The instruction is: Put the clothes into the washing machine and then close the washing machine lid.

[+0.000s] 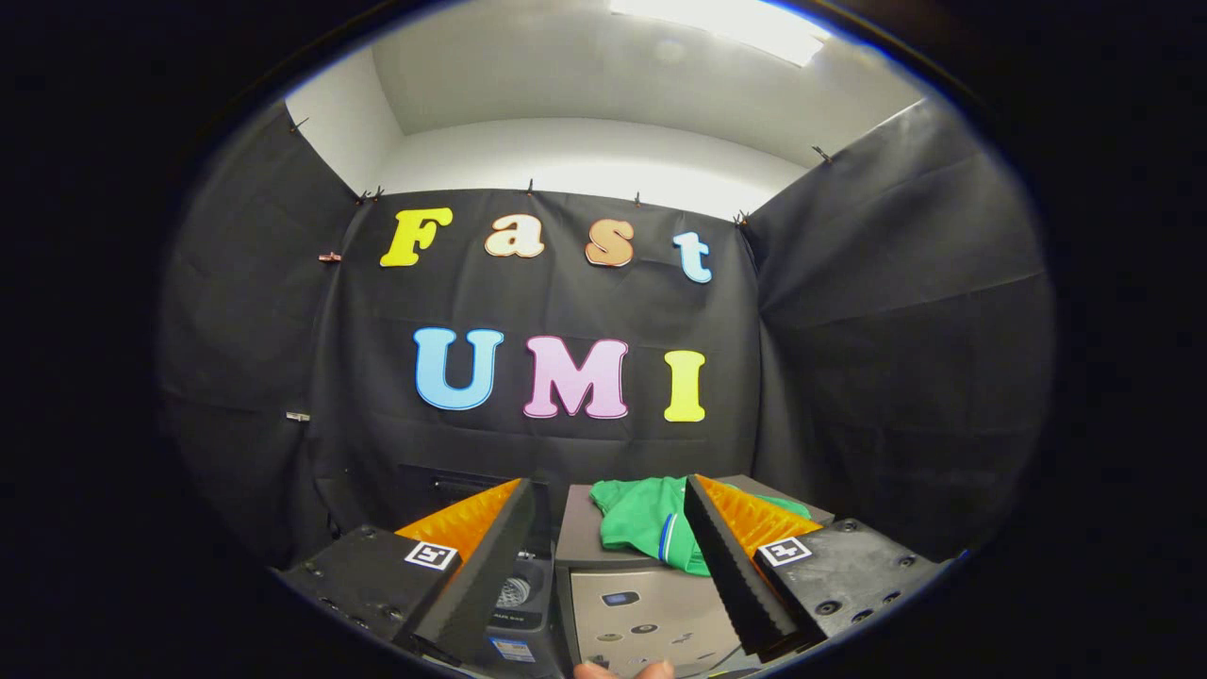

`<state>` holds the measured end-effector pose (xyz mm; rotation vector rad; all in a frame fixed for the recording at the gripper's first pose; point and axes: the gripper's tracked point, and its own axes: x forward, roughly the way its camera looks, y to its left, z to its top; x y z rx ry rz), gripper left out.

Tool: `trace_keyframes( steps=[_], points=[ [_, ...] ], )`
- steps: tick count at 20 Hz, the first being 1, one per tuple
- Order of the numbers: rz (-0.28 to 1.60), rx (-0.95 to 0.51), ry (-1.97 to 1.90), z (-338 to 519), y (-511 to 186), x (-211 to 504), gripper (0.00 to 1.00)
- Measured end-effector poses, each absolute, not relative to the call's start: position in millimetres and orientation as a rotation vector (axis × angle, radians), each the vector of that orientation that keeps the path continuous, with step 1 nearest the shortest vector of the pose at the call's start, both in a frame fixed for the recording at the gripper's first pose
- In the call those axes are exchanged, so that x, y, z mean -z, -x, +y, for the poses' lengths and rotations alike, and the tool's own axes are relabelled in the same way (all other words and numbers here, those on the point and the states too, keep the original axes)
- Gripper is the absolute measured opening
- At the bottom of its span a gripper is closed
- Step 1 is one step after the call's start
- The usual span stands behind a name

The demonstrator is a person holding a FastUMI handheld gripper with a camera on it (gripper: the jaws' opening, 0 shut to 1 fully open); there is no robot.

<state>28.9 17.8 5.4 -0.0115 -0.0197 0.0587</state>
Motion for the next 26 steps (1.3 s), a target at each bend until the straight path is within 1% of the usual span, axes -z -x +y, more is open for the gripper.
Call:
trace_keyframes(
  steps=[2,5,10,14,20,24,26],
  points=[
    [-0.037,-0.089,-0.017,27.4,-42.5,-11.1,0.99],
    [-0.001,-0.101,-0.025,21.3,-73.7,-3.1,0.98],
    [0.06,-0.076,0.017,-8.4,-144.9,-9.3,0.98],
    [0.206,-0.045,0.084,-31.4,-201.1,17.5,0.98],
    [0.465,-0.033,0.174,-48.6,-263.6,85.6,0.98],
    [0.624,0.05,0.236,-86.6,-300.7,135.2,0.99],
    [0.687,0.066,0.243,-99.8,-311.5,157.8,0.99]
  ],
)
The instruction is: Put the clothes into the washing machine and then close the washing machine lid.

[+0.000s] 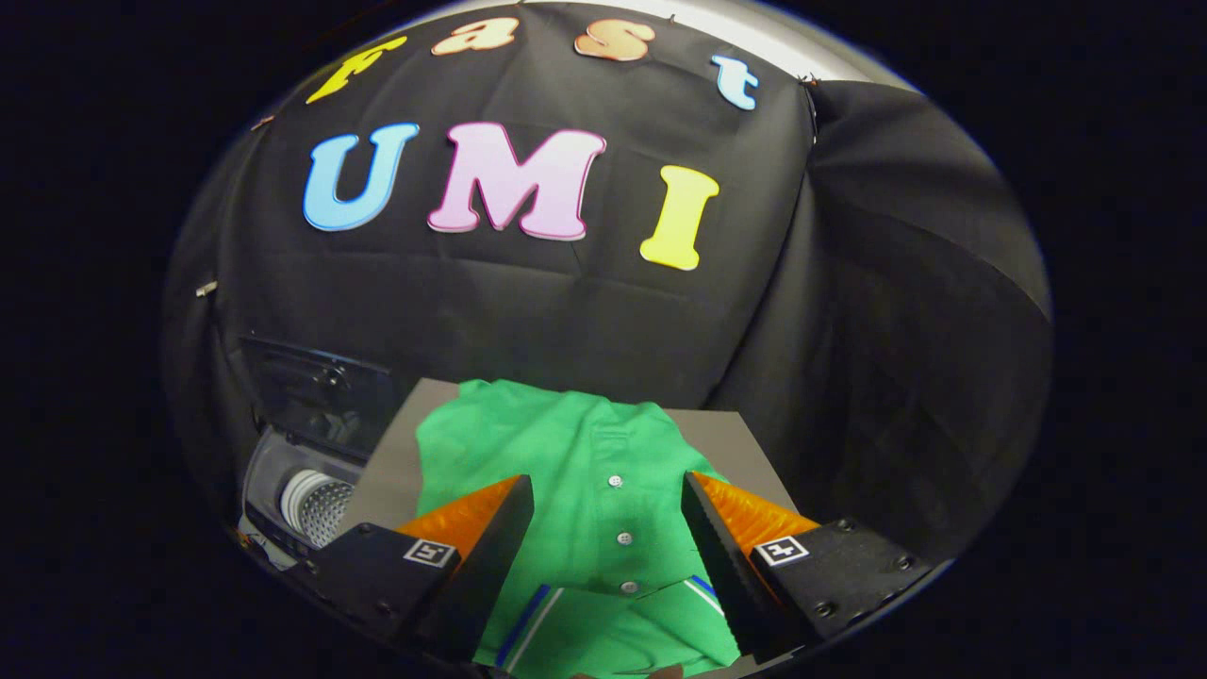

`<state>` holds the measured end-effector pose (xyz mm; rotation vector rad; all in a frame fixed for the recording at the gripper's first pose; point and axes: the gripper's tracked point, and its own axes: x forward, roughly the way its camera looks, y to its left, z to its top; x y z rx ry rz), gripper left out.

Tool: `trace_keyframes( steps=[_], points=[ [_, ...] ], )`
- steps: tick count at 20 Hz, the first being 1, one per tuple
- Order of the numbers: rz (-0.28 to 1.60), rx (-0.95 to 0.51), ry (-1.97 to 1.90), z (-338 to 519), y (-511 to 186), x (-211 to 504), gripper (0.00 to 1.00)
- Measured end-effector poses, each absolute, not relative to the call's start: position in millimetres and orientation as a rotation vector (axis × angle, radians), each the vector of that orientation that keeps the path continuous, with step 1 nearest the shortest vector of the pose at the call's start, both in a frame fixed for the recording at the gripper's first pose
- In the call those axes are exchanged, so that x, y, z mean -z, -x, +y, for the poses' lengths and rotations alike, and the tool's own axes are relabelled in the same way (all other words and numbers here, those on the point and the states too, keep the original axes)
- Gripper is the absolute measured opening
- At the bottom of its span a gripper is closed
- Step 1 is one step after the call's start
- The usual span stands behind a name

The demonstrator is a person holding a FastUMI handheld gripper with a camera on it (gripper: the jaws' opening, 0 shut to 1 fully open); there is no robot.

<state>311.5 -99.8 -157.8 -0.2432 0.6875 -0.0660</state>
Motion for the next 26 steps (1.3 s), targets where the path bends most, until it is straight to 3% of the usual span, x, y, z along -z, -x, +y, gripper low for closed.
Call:
trace_keyframes(
  steps=[7,12,14,26],
  points=[
    [0.844,0.035,0.118,-112.2,-320.6,208.3,1.0],
    [0.861,0.018,0.191,-132.0,-322.7,210.2,0.28],
    [0.886,0.034,0.142,-127.3,-326.5,209.8,0.11],
    [0.757,-0.059,0.022,-87.0,-328.8,112.6,0.1]
  ],
)
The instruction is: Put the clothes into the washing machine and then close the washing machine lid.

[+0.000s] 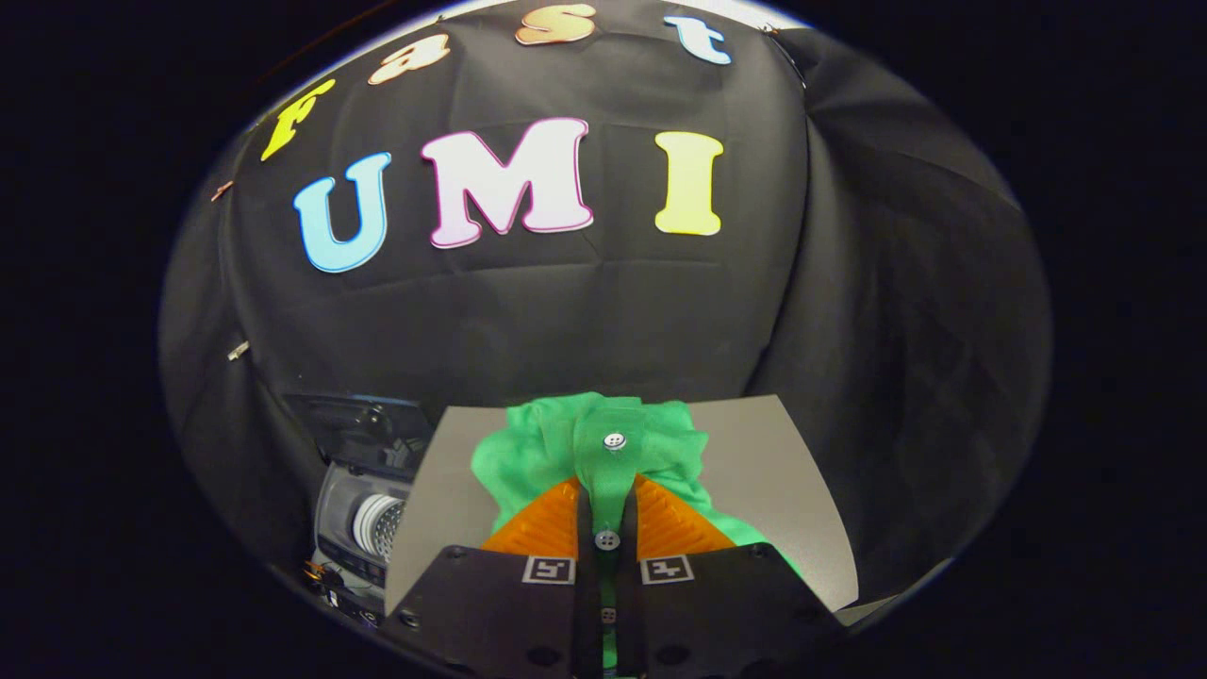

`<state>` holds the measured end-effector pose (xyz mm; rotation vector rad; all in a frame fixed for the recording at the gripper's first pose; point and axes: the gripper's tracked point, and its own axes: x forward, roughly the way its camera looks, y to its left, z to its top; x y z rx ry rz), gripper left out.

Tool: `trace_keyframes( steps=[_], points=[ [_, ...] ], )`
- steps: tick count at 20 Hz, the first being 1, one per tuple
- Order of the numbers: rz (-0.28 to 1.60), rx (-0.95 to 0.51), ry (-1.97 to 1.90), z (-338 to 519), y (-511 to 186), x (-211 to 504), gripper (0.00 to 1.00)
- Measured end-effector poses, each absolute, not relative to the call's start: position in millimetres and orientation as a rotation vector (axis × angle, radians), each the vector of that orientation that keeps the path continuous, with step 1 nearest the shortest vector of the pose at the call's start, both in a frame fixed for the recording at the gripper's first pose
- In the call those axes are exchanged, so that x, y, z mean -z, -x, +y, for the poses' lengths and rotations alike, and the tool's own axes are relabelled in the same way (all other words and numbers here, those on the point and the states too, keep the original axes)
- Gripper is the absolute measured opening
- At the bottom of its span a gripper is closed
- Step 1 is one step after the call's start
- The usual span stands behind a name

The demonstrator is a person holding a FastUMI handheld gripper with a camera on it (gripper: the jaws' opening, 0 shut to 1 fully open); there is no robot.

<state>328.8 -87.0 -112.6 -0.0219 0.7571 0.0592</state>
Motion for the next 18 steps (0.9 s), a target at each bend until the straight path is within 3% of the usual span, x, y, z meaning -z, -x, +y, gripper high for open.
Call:
trace_keyframes(
  steps=[9,18],
  points=[
    [0.672,-0.203,0.005,7.6,-319.8,56.7,0.1],
    [0.681,-0.392,-0.018,141.2,-299.4,63.0,0.1]
  ],
)
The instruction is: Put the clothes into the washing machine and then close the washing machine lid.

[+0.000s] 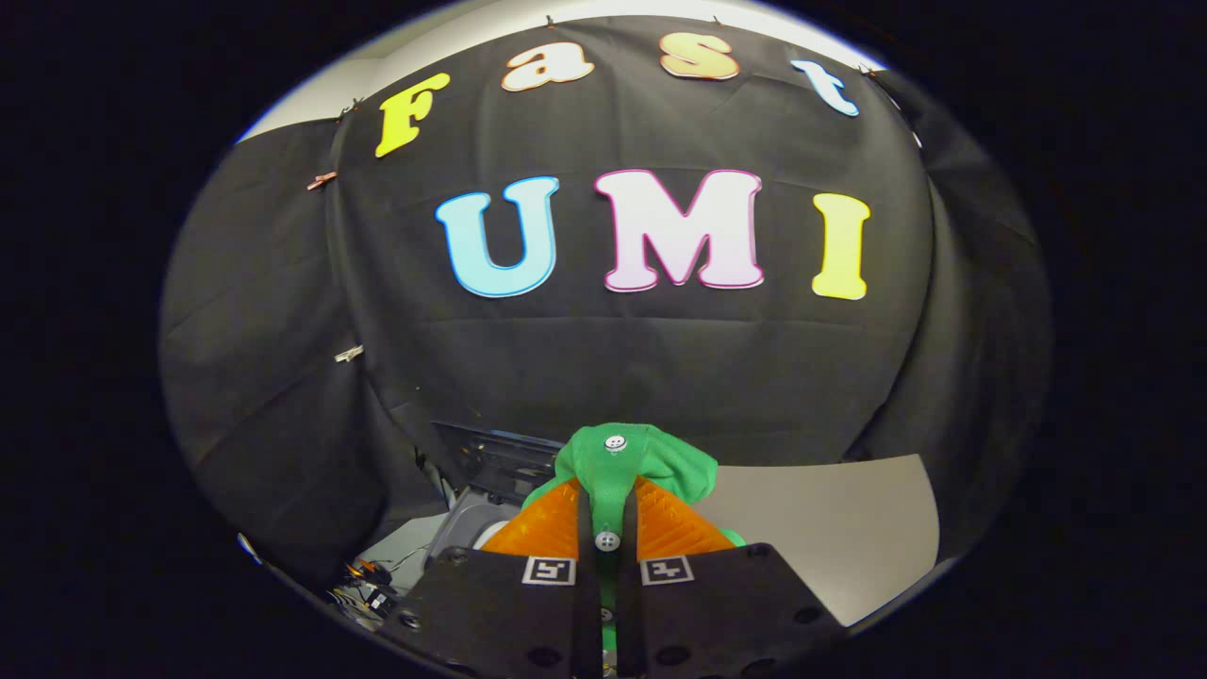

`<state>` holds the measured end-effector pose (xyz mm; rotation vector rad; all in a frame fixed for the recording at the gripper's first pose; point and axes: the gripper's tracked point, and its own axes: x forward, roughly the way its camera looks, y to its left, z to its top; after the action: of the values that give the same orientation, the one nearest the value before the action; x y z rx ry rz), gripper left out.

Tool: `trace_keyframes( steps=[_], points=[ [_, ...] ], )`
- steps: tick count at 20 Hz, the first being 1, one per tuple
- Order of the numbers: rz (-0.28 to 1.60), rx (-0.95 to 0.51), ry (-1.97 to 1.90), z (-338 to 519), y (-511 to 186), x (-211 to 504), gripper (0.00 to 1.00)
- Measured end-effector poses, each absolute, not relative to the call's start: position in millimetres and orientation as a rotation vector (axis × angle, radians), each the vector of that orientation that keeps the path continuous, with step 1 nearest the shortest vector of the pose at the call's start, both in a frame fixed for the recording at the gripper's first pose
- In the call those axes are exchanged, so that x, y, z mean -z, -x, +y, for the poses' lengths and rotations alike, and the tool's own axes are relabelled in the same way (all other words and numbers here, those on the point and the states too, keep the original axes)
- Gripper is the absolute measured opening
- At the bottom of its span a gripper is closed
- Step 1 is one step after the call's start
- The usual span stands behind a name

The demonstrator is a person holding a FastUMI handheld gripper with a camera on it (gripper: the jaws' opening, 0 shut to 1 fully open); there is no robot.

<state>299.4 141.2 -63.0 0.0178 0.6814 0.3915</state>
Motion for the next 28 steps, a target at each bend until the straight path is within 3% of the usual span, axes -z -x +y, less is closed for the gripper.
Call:
trace_keyframes(
  steps=[12,28],
  points=[
    [0.801,-0.47,-0.063,264.2,-286.9,168.9,0.11],
    [0.912,-0.393,0.001,307.9,-263.5,366.4,0.1]
  ],
)
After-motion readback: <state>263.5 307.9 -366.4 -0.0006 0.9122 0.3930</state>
